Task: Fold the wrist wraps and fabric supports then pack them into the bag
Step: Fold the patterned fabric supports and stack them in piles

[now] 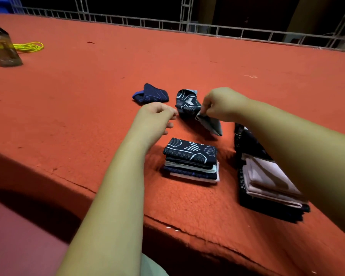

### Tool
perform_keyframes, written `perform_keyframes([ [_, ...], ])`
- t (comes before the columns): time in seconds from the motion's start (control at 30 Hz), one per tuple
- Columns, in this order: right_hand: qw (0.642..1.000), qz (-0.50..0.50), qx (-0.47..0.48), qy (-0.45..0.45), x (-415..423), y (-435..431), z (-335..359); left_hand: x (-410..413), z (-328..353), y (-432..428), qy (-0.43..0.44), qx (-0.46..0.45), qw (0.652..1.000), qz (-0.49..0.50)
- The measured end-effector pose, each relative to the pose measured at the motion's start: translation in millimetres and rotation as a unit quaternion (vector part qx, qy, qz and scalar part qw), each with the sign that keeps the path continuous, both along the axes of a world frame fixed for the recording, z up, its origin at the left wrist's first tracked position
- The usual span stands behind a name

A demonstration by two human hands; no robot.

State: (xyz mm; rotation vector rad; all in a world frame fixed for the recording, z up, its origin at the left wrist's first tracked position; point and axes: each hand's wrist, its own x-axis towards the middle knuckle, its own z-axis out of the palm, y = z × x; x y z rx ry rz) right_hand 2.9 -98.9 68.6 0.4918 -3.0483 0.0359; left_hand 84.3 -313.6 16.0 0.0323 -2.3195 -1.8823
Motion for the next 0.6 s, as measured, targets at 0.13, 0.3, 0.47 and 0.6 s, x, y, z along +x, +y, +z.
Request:
perform_keyframes([
  [0.13,0.985,0.025,-0.164,0.044,56.4,13.2,28.9,25.5,24.5,29.1,0.102,-0.012,0.994,-0.027],
  [0.3,0.927,0.047,-0.365,0.073,125.5,39.9,61.5,65.3,59.0,76.3,0.177,-0.068,0.981,-0.044],
  [0.47,0.873,0.089,-0.471,0.094,189.1,72.9,85.0,108.1,89.4,110.5,0.208,-0.001,0.975,-0.085],
  [0.6,0.836,0.088,-0.531,0.106,229.2,98.7,90.7,138.2,112.0,135.0,0.194,0.068,0.971,-0.124],
])
